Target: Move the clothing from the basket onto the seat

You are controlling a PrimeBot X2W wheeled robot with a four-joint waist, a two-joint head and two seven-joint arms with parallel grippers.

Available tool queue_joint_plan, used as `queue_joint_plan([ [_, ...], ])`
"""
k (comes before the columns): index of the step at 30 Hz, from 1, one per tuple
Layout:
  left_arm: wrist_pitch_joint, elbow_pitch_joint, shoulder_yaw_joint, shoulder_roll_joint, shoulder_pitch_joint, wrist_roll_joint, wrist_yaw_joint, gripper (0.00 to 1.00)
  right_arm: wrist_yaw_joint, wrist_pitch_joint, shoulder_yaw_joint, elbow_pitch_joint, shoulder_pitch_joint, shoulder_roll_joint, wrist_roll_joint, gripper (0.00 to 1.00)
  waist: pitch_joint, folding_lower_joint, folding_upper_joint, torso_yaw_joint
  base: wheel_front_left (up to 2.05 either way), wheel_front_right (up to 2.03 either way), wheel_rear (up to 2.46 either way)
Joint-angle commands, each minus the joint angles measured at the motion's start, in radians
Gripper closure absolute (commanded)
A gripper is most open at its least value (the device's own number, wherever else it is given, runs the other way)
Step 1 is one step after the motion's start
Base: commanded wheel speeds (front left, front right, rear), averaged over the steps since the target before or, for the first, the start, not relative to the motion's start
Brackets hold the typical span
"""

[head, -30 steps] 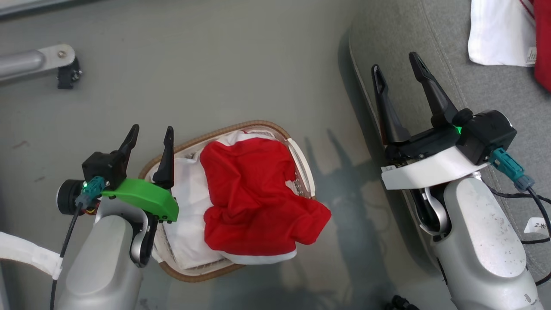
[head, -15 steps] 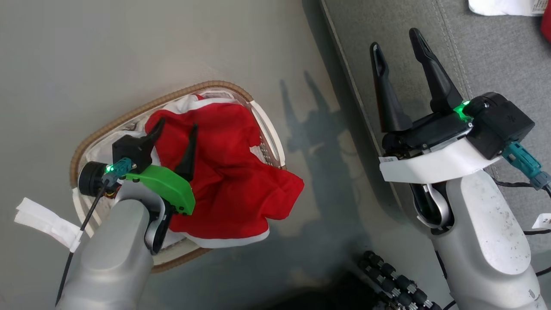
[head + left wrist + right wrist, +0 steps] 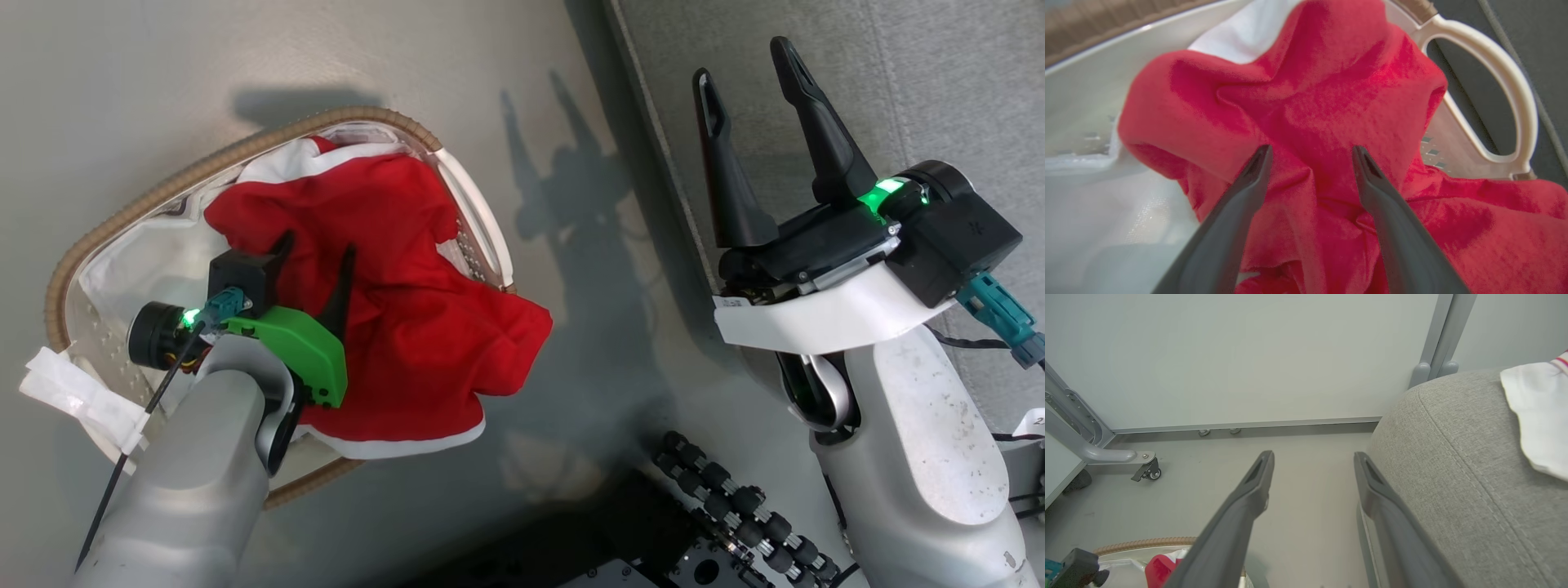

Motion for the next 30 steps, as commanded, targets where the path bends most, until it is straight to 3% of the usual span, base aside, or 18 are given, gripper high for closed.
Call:
queue_joint_plan([
  [1, -0.001, 0.014, -0.006, 0.013, -0.019, -0.011, -0.002, 0.00, -0.001, -0.005, -0.004, -0.006, 0.008, -0.002, -0.010, 0.00, 0.014, -0.0001, 0.0000, 0.017, 0.07, 0.07, 0.07],
  [16, -0.001, 0.126, -0.146, -0.018, -0.044, -0.076, -0.002, 0.00, -0.001, -0.005, -0.013, -0.002, -0.003, -0.002, -0.033, 0.00, 0.025, -0.0001, 0.0000, 0.050, 0.01, 0.01, 0.01],
  [17, -0.001, 0.129, -0.161, -0.017, -0.046, -0.084, -0.002, 0.09, -0.001, -0.005, -0.014, -0.001, -0.005, -0.002, -0.032, 0.00, 0.025, -0.0001, 0.0000, 0.050, 0.00, 0.00, 0.00],
  [18, -0.001, 0.131, -0.173, -0.015, -0.050, -0.089, -0.002, 0.29, -0.001, -0.005, -0.015, 0.001, -0.006, -0.002, -0.031, 0.00, 0.025, -0.0001, 0.0000, 0.051, 0.00, 0.00, 0.00],
  [19, -0.001, 0.136, -0.190, -0.014, -0.051, -0.098, -0.002, 0.66, -0.001, -0.005, -0.016, 0.002, -0.007, -0.002, -0.032, 0.00, 0.024, -0.0001, 0.0000, 0.052, 0.00, 0.00, 0.00],
  [20, -0.001, 0.141, -0.202, -0.013, -0.052, -0.104, -0.002, 0.95, -0.001, -0.005, -0.016, 0.004, -0.008, -0.002, -0.032, 0.00, 0.023, -0.0001, 0.0000, 0.052, 0.00, 0.00, 0.00],
  [21, -0.001, 0.149, -0.218, -0.012, -0.055, -0.114, -0.002, 1.00, -0.001, -0.005, -0.017, 0.005, -0.010, -0.002, -0.031, 0.00, 0.022, -0.0001, 0.0000, 0.052, 0.00, 0.00, 0.00],
  [30, -0.001, 0.164, -0.324, -0.004, -0.070, -0.193, -0.002, 1.00, -0.001, -0.005, -0.028, 0.016, -0.019, -0.002, -0.024, 0.00, -0.003, -0.0001, 0.0000, 0.054, 0.00, 0.00, 0.00],
])
